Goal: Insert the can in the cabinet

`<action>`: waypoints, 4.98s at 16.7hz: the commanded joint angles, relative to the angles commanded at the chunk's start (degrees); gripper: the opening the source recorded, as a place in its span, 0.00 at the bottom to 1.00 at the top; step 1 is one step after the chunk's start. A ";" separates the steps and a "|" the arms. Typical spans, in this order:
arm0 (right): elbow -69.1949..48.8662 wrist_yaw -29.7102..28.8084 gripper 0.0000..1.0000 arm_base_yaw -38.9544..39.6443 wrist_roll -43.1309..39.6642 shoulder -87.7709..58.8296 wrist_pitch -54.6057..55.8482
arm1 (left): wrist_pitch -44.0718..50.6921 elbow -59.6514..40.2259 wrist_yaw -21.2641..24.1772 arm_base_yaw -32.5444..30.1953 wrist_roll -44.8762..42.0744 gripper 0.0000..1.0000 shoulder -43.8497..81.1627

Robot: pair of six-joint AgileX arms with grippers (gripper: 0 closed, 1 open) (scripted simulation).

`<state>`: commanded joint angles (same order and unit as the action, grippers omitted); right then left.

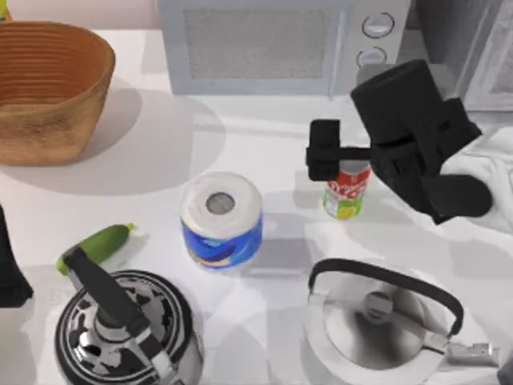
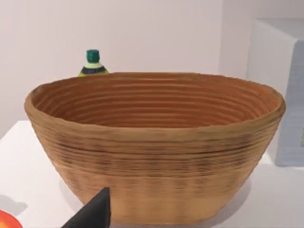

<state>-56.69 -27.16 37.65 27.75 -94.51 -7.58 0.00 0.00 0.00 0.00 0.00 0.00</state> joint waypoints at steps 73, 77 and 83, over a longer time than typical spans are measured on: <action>-21.93 4.45 0.00 -4.73 -1.21 -2.75 -19.66 | 0.00 0.00 0.00 0.00 0.00 1.00 0.00; -15.03 9.59 0.00 -12.57 -6.50 11.35 -12.82 | 0.00 0.00 0.00 0.00 0.00 1.00 0.00; 6.42 18.32 0.00 -26.32 -16.02 42.35 -1.89 | 0.00 0.00 0.00 0.00 0.00 1.00 0.00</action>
<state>-50.28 -8.84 11.33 11.73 -52.17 -9.47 0.00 0.00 0.00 0.00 0.00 0.00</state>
